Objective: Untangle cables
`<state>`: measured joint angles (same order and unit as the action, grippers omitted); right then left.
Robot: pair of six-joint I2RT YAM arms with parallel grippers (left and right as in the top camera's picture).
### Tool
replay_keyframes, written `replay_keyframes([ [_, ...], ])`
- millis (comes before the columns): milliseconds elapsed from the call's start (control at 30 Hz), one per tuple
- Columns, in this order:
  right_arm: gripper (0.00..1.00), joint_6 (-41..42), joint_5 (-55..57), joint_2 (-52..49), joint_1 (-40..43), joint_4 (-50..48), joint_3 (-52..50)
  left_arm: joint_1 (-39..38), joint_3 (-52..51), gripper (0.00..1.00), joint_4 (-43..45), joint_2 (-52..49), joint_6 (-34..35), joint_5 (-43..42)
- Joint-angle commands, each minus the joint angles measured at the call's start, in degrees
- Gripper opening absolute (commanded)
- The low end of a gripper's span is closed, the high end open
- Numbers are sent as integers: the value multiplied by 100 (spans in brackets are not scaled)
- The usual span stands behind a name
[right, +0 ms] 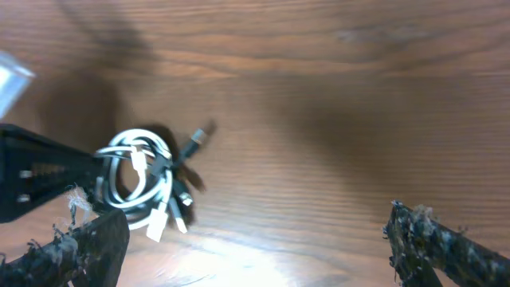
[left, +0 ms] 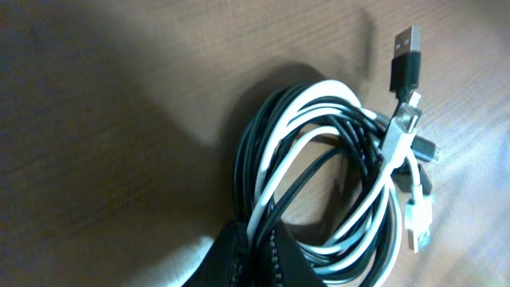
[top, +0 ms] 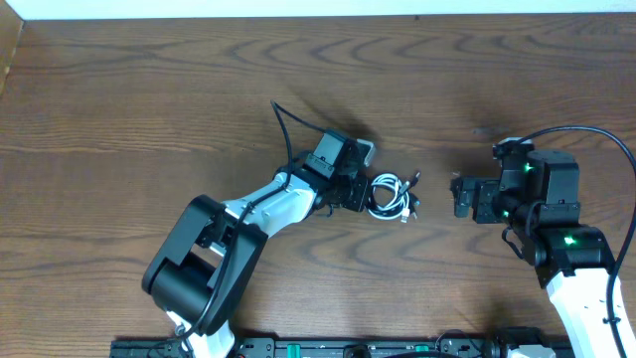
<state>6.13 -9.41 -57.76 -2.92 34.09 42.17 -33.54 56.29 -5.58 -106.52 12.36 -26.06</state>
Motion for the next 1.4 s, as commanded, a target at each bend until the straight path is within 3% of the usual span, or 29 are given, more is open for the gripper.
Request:
replay_keyframes([
  [0,99,70,-691,-94,-17,13,107,-13,57,7,-415,503,-39,-289],
  [300,99,-197,-1692,-809,-20,-284,107,-68,57,7,-1628,1086,-1200,-483],
  [500,99,-586,-2411,-1447,-20,-472,107,-68,57,7,-1609,1084,-1786,-1231],
  [767,99,-1239,-3086,-2391,-52,-481,107,-66,57,7,-1488,1084,-1794,-1453],
  [967,94,-1554,-3215,-2896,-332,-509,107,-61,57,7,-1309,1084,-1797,-1766],
  [1033,91,-1714,-3217,-3016,-446,-518,107,-61,57,7,-1207,1084,-1794,-1991],
  [1133,73,-1937,-3211,-3075,-592,-540,107,-61,57,7,-1191,1084,-1794,-2024],
  [1200,70,-1950,-3209,-3075,-632,-595,105,-61,57,7,-1196,1084,-1794,-2050],
  [1367,50,-1950,-3213,-3075,-636,-699,105,-61,46,8,-1233,1084,-1794,-2124],
])
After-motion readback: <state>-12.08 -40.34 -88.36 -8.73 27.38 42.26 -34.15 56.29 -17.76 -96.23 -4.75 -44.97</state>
